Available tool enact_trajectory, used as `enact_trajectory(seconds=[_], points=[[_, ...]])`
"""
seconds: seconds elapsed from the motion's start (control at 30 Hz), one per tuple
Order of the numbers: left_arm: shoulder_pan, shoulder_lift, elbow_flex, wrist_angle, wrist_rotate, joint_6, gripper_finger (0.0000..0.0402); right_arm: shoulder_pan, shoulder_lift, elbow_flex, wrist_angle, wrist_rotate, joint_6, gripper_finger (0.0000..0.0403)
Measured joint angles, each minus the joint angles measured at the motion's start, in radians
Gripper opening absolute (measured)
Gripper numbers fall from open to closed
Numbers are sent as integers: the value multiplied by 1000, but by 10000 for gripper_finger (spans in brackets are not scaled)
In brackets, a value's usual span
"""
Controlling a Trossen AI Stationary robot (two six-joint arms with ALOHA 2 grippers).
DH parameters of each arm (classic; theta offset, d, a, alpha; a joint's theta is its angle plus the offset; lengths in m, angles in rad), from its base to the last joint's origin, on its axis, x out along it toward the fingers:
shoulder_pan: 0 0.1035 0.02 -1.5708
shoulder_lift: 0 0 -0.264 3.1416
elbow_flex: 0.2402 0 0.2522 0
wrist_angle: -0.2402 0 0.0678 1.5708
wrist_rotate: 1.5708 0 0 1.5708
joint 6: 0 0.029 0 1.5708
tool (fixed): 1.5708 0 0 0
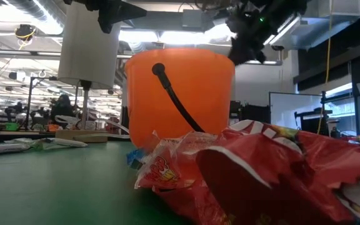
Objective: Sort candy
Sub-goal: Put the blue gummy into the pink bucket
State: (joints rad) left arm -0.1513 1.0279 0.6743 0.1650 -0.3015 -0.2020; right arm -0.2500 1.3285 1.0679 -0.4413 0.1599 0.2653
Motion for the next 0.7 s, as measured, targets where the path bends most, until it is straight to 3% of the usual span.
enact_trajectory(seconds=[0.3,0.43,0.7], points=[[0,0,0,1,-2,-2,206,-132,22,2,345,-383,-30,0],[0,0,0,1,-2,-5,206,-206,72,2,440,-484,8,0],[0,0,0,1,-12,-10,206,-285,199,2,582,-578,65,0]])
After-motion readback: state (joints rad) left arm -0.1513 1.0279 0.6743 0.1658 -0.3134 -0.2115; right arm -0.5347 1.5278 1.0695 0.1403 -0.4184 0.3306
